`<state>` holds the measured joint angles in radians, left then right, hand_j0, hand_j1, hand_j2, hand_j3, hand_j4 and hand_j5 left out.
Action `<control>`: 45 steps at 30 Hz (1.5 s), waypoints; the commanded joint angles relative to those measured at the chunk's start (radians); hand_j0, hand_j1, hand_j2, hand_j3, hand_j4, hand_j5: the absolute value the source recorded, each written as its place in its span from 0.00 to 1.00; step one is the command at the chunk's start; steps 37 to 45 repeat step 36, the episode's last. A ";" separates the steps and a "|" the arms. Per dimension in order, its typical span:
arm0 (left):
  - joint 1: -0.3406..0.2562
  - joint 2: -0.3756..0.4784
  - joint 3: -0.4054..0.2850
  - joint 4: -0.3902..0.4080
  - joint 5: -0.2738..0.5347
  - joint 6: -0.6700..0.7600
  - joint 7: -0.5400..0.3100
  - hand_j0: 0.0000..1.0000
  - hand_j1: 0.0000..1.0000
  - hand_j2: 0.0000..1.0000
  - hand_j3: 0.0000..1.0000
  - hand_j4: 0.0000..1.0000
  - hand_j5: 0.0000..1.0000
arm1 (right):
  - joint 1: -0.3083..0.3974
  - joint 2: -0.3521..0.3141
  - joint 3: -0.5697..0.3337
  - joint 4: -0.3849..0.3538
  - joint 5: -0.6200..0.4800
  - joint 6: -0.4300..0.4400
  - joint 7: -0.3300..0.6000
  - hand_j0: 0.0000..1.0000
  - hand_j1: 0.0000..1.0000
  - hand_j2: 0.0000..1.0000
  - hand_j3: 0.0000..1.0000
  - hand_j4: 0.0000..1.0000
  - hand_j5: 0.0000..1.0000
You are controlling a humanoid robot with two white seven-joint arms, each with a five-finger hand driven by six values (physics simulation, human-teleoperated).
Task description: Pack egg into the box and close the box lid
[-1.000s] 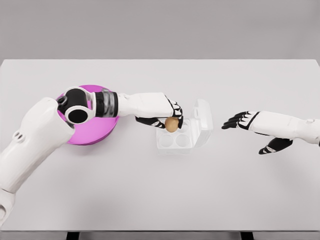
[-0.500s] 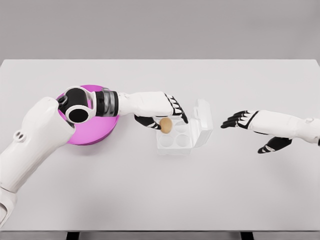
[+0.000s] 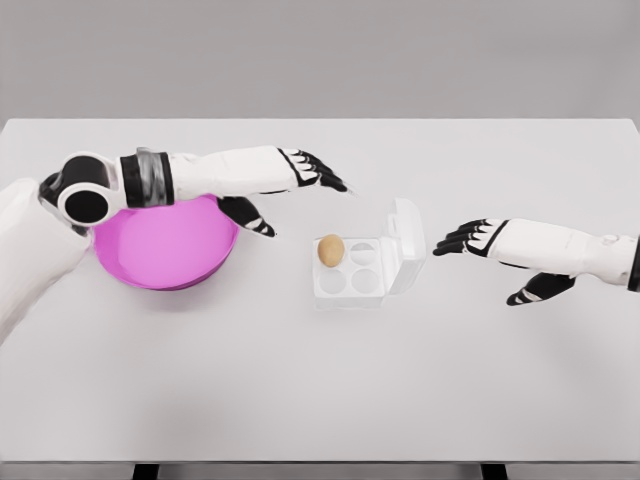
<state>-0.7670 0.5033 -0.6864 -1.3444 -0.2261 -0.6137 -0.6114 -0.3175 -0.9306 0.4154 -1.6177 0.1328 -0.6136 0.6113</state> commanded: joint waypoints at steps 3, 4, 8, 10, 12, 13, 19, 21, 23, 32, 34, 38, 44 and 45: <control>0.012 0.184 0.039 -0.055 0.309 0.003 0.001 1.00 1.00 1.00 1.00 1.00 1.00 | -0.006 0.026 0.002 -0.004 -0.007 0.003 0.000 1.00 1.00 1.00 1.00 1.00 1.00; 0.020 0.221 0.057 -0.065 0.361 0.003 0.001 1.00 1.00 1.00 1.00 1.00 1.00 | -0.006 0.026 0.002 -0.004 -0.005 0.003 0.000 1.00 1.00 1.00 1.00 1.00 1.00; 0.124 0.373 0.149 -0.078 0.504 0.003 0.001 1.00 1.00 1.00 1.00 1.00 1.00 | -0.008 0.029 0.022 -0.047 -0.007 0.003 0.000 1.00 1.00 1.00 1.00 1.00 1.00; 0.175 0.396 0.206 -0.078 0.527 0.003 0.001 1.00 1.00 1.00 1.00 1.00 1.00 | -0.011 0.029 0.029 -0.053 -0.007 0.003 0.000 1.00 1.00 1.00 1.00 1.00 1.00; 0.186 0.416 0.208 -0.070 0.539 0.003 0.001 1.00 1.00 1.00 1.00 1.00 1.00 | -0.011 0.030 0.031 -0.054 -0.007 0.003 0.000 1.00 1.00 1.00 1.00 1.00 1.00; 0.189 0.416 0.208 -0.070 0.545 0.003 0.001 1.00 1.00 1.00 1.00 1.00 1.00 | -0.011 0.030 0.031 -0.056 -0.007 0.003 0.000 1.00 1.00 1.00 1.00 1.00 1.00; 0.218 0.437 0.214 -0.045 0.545 0.003 0.001 1.00 1.00 1.00 1.00 1.00 1.00 | -0.014 0.088 0.040 -0.091 -0.007 0.003 0.000 1.00 1.00 1.00 1.00 1.00 1.00; 0.218 0.439 0.215 -0.044 0.545 0.003 0.001 1.00 1.00 1.00 1.00 1.00 1.00 | -0.015 0.111 0.040 -0.091 -0.005 0.003 0.000 1.00 1.00 1.00 1.00 1.00 1.00; 0.219 0.439 0.225 -0.044 0.544 0.003 0.001 1.00 1.00 1.00 1.00 1.00 1.00 | -0.020 0.119 0.040 -0.093 -0.007 0.003 0.000 1.00 1.00 1.00 1.00 1.00 1.00; 0.219 0.437 0.226 -0.045 0.533 0.003 0.001 1.00 1.00 1.00 1.00 1.00 1.00 | -0.020 0.102 -0.096 0.073 -0.007 0.003 0.000 1.00 1.00 1.00 1.00 1.00 1.00; 0.219 0.437 0.226 -0.045 0.533 0.003 0.001 1.00 1.00 1.00 1.00 1.00 1.00 | -0.020 0.098 -0.101 0.088 -0.007 0.003 0.000 1.00 1.00 1.00 1.00 1.00 1.00; 0.219 0.437 0.226 -0.045 0.533 0.003 0.001 1.00 1.00 1.00 1.00 1.00 1.00 | -0.020 0.098 -0.101 0.087 -0.007 0.003 0.000 1.00 1.00 1.00 1.00 1.00 1.00; 0.219 0.437 0.226 -0.045 0.533 0.003 0.001 1.00 1.00 1.00 1.00 1.00 1.00 | -0.020 0.098 -0.101 0.087 -0.007 0.003 0.000 1.00 1.00 1.00 1.00 1.00 1.00; 0.219 0.437 0.226 -0.045 0.533 0.003 0.001 1.00 1.00 1.00 1.00 1.00 1.00 | -0.020 0.098 -0.101 0.087 -0.007 0.003 0.000 1.00 1.00 1.00 1.00 1.00 1.00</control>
